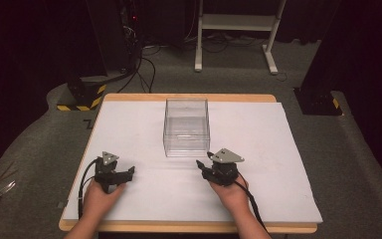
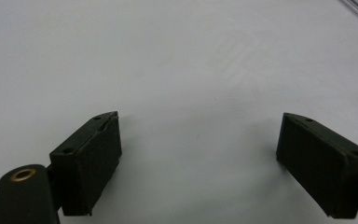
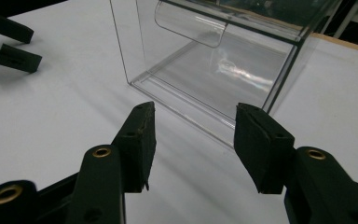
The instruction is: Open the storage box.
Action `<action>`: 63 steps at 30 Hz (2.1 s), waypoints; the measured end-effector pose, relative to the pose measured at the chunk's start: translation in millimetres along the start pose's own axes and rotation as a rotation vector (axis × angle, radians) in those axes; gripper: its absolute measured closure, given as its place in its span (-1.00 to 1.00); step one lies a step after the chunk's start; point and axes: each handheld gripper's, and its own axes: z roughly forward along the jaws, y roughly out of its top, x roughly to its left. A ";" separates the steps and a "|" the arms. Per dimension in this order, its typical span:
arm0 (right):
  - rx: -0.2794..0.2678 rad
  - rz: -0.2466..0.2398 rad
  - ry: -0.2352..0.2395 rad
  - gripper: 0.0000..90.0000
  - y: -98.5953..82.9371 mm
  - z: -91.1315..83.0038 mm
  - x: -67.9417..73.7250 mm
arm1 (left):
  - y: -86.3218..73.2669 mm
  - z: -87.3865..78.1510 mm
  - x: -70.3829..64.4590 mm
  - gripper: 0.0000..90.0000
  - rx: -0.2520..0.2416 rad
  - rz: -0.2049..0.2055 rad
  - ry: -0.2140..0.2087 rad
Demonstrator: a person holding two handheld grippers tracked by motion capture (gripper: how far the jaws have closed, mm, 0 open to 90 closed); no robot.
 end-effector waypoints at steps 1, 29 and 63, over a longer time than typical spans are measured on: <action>0.000 0.000 0.000 0.08 0.0 0.0 0.0 | 0.0 0.0 0.0 -0.69 0.000 0.000 0.000; -0.052 0.049 0.019 0.08 20.8 33.0 -8.2 | 0.0 -0.1 0.3 -0.69 0.002 0.001 -0.001; -0.083 0.066 0.120 0.42 23.9 59.6 -20.4 | 0.0 -0.1 0.3 -0.69 0.002 0.001 -0.001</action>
